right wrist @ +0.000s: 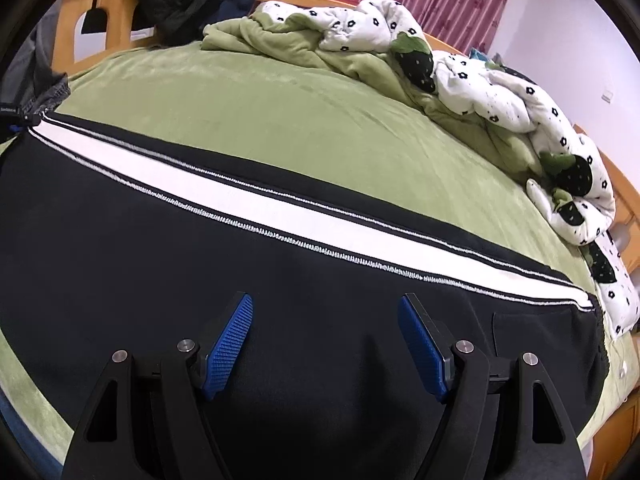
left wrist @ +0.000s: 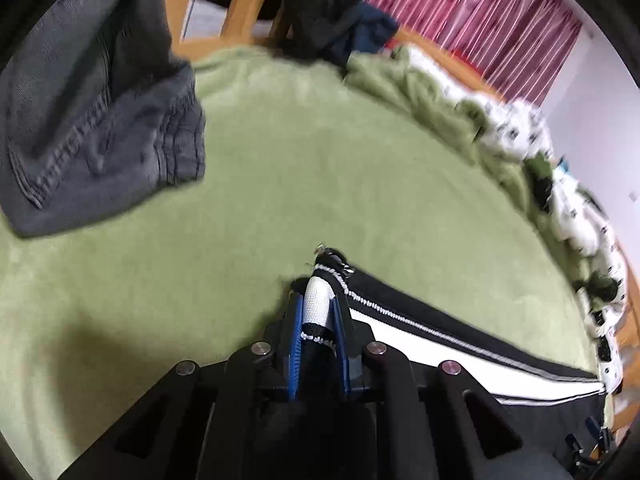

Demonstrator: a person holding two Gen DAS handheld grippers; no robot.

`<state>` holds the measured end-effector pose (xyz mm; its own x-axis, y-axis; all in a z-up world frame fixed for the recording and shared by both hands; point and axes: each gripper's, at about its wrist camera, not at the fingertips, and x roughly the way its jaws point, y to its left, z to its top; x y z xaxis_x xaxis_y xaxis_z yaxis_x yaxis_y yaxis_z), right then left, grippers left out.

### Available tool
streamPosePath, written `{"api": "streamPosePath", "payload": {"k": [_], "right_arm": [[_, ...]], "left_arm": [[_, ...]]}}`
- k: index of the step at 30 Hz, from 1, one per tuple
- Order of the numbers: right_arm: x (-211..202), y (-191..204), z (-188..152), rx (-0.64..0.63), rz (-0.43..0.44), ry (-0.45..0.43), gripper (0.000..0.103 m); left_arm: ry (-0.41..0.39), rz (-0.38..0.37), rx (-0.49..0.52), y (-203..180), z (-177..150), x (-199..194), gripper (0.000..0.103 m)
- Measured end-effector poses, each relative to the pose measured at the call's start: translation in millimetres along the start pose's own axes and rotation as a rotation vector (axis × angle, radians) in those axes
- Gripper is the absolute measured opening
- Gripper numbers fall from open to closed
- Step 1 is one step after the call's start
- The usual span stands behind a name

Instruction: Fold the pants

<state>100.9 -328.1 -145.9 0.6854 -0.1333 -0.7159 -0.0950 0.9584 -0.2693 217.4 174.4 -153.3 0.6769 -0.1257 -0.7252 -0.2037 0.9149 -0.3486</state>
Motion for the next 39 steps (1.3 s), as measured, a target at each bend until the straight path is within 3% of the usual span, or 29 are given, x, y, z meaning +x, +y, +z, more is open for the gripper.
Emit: {"api": "streamPosePath", "payload": {"k": [4, 7, 12, 15, 16, 21, 26, 33, 39], "right_arm": [[0.8, 7.3, 1.3, -0.017, 0.013, 0.005, 0.074], [0.4, 9.6, 4.0, -0.009, 0.033, 0.001, 0.074], [-3.0, 9.7, 10.4, 0.037, 0.076, -0.014, 0.074], [-8.7, 13.8, 14.5, 0.046, 0.090, -0.030, 0.074], [-12.1, 15.9, 15.4, 0.049, 0.102, -0.038, 0.074], [-24.6, 24.1, 17.2, 0.059, 0.136, -0.049, 0.074], [-36.9, 26.5, 14.0, 0.084, 0.177, -0.056, 0.074], [-50.1, 12.8, 1.4, 0.205, 0.187, -0.067, 0.074], [-52.7, -0.8, -6.0, 0.280, 0.193, -0.060, 0.074]], "left_arm": [[0.001, 0.045, 0.056, -11.2, -5.0, -0.8, 0.021], [0.047, 0.035, 0.062, -11.8, -6.6, -8.0, 0.037], [0.029, -0.071, 0.028, -6.5, -25.7, -48.4, 0.037], [0.049, -0.261, -0.082, 3.9, -42.0, -72.5, 0.037], [0.054, -0.288, -0.103, 5.8, -46.1, -76.3, 0.037], [0.048, -0.241, -0.090, 11.8, -78.9, -94.9, 0.037], [0.100, -0.281, -0.143, 24.9, -114.9, -103.9, 0.037], [0.107, -0.288, -0.177, 36.8, -138.6, -109.7, 0.037], [0.129, -0.297, -0.264, 60.9, -149.3, -87.3, 0.037]]}}
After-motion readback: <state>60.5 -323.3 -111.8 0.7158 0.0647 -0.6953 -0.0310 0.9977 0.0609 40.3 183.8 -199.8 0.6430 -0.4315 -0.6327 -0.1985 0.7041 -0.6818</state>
